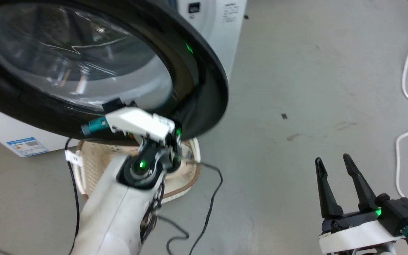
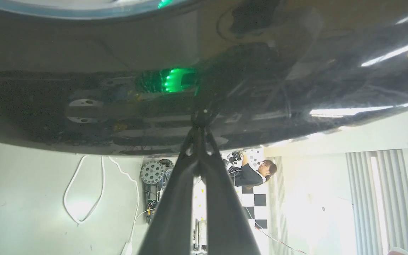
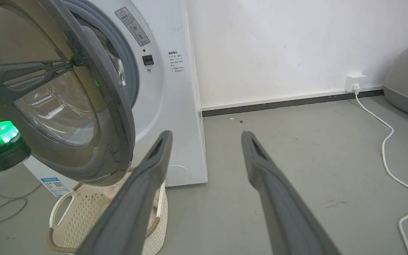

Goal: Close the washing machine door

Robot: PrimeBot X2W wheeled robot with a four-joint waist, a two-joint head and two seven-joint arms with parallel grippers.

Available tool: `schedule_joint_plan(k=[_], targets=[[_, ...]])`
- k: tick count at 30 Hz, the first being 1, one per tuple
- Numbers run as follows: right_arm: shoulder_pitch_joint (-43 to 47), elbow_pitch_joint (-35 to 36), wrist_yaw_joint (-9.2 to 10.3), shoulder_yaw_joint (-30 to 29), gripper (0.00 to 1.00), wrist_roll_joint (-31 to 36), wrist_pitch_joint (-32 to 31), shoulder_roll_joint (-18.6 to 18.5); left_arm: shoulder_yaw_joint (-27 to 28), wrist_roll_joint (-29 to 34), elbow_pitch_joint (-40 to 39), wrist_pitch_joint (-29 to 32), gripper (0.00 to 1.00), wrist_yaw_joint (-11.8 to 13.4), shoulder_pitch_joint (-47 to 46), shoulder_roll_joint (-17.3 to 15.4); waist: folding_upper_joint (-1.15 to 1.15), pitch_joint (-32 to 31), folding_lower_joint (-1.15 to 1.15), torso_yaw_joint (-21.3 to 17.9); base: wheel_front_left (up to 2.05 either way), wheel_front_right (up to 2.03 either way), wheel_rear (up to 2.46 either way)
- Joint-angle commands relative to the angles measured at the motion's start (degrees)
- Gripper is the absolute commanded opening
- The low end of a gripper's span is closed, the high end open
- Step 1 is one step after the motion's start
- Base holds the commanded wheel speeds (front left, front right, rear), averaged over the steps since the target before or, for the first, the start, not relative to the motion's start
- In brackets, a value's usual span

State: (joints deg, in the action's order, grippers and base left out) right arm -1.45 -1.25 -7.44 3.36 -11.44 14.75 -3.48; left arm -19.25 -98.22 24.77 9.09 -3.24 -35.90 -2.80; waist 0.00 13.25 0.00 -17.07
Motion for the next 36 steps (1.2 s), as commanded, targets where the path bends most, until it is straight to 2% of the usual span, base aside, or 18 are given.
schedule_joint_plan(k=[1, 8, 13, 16, 19, 21, 23, 27, 29, 32, 34, 36], targets=[[-0.8, 0.1, -0.05, 0.2, 1.00, -0.2, 0.2, 0.4, -0.2, -0.3, 0.7, -0.8, 0.00, -0.5, -1.4, -0.1, 0.00, 0.6, 0.00, -0.7, 0.00, 0.00, 0.00], [-1.1, -0.1, -0.05, 0.3, 1.00, -0.3, 0.2, 0.5, -3.9, -2.8, 7.0, -5.1, 0.00, -2.5, -6.9, -0.1, 0.00, 0.5, 0.00, -0.6, 0.00, 0.00, 0.00], [-0.6, -0.1, -0.05, 0.1, 1.00, -0.2, 0.2, 0.6, -6.2, -2.7, 8.5, -4.4, 0.00, -3.8, -5.1, -0.1, 0.00, -1.2, 0.00, 1.9, 0.00, 0.00, 0.00], [-0.1, 0.0, -0.05, -0.2, 1.00, 0.0, 0.2, 0.6, -8.9, -0.3, 7.4, -2.7, 0.00, -4.1, -2.4, -0.9, 0.00, -2.9, 0.00, 4.2, 0.00, 0.00, 0.00], [0.6, 0.2, -0.05, -0.4, 1.00, 0.2, 0.2, 0.6, -13.4, 5.2, 3.1, -1.8, 0.00, -4.2, 1.3, -3.7, 0.00, -4.6, 0.00, 6.6, 0.00, 0.00, 0.00], [1.1, 0.2, -0.05, -0.5, 1.00, 0.3, 0.2, 0.4, -16.4, 10.5, -0.5, -2.9, 0.00, -4.2, 3.9, -6.9, 0.00, -5.9, 0.00, 8.3, 0.00, 0.00, 0.00], [1.5, 0.1, -0.05, -0.4, 1.00, 0.3, 0.2, 0.2, -19.6, 17.4, -4.0, -6.0, 0.00, -4.2, 6.0, -11.0, 0.00, -7.2, 0.00, 9.9, 0.00, 0.00, 0.00], [2.4, 0.2, -0.05, -0.2, 1.00, 0.3, 0.2, -0.2, -24.3, 33.9, -7.3, -15.8, 0.00, -4.0, 8.4, -19.5, 0.00, -9.1, 0.00, 12.6, 0.00, 0.00, 0.00], [2.8, 0.2, -0.05, -0.2, 1.00, 0.3, 0.2, -0.5, -24.2, 38.1, -8.4, -20.1, 0.00, -2.4, 9.9, -21.4, 0.00, -10.0, 0.00, 13.9, 0.00, 0.00, 0.00], [3.6, 0.2, -0.05, -0.1, 1.00, 0.1, 0.2, -0.8, -22.1, 43.6, -10.9, -23.3, 0.00, 1.2, 12.0, -23.6, 0.00, -11.3, 0.00, 15.6, 0.00, 0.00, 0.00], [4.1, 0.3, -0.05, 0.1, 1.00, 0.1, 0.2, -0.9, -19.2, 46.7, -13.2, -23.9, 0.00, 3.9, 14.0, -24.1, 0.00, -11.8, 0.00, 16.6, 0.00, 0.00, 0.00], [4.4, 0.3, -0.05, 0.3, 1.00, 0.1, 0.2, -1.0, -13.9, 49.8, -16.8, -24.0, 0.00, 6.1, 16.8, -23.3, 0.00, -12.3, 0.00, 17.3, 0.00, 0.00, 0.00]])
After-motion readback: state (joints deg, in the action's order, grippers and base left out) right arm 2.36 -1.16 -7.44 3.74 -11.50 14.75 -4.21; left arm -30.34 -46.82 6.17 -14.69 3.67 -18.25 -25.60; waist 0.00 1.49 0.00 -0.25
